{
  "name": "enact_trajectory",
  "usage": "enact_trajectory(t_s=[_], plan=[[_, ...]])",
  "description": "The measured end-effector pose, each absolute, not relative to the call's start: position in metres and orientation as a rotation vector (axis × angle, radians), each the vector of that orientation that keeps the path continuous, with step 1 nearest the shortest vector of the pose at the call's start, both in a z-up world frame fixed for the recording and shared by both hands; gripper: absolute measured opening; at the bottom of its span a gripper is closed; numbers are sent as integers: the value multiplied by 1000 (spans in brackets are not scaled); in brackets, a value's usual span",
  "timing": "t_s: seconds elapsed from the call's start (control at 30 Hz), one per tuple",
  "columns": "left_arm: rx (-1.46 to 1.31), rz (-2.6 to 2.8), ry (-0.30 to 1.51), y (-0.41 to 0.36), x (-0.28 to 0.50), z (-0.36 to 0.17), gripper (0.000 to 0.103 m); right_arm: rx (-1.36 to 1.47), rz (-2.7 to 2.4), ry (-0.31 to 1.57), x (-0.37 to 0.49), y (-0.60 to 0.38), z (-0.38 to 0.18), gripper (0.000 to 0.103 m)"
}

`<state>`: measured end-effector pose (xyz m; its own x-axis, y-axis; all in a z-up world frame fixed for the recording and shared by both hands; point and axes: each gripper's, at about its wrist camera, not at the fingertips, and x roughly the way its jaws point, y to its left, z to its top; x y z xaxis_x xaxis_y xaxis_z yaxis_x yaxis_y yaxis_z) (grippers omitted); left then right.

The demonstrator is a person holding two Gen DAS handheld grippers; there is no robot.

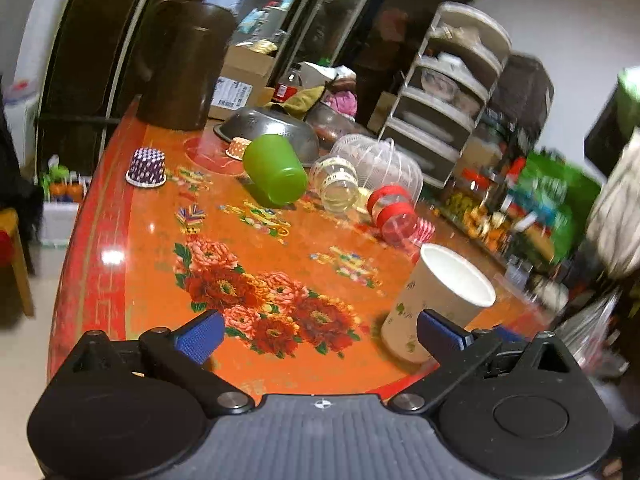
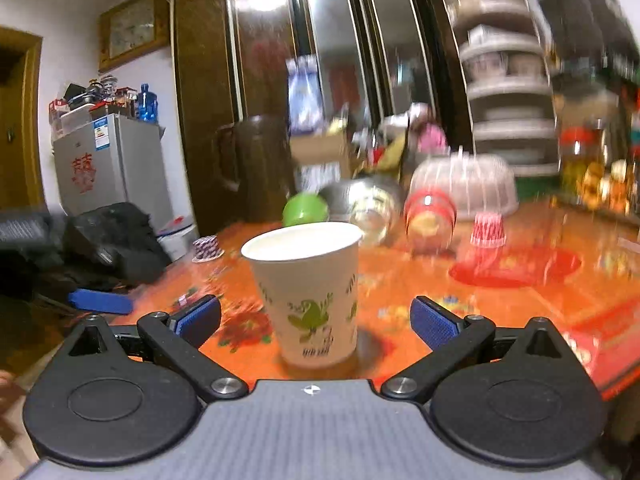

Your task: Flip cup upright

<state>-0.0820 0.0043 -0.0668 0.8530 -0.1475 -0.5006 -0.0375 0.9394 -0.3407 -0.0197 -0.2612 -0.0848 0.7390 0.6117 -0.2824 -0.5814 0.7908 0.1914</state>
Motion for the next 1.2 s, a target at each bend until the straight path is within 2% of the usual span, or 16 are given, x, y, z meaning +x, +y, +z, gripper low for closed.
enact_trajectory(t_s=[0.17,0.37,0.63,1.2], plan=[[-205,-76,577,-14,-81,-53,103,52,634,433,-20,-278,-57,102],[-165,-114,589,-28,-106,-8,103,129,611,564,-25,-304,-20,102],[-141,-125,506,-42,-134,34,103,44,543,445,-57,-313,8,102],[-116,-85,573,-56,-118,22,103,21,553,488,-47,-313,-9,102]])
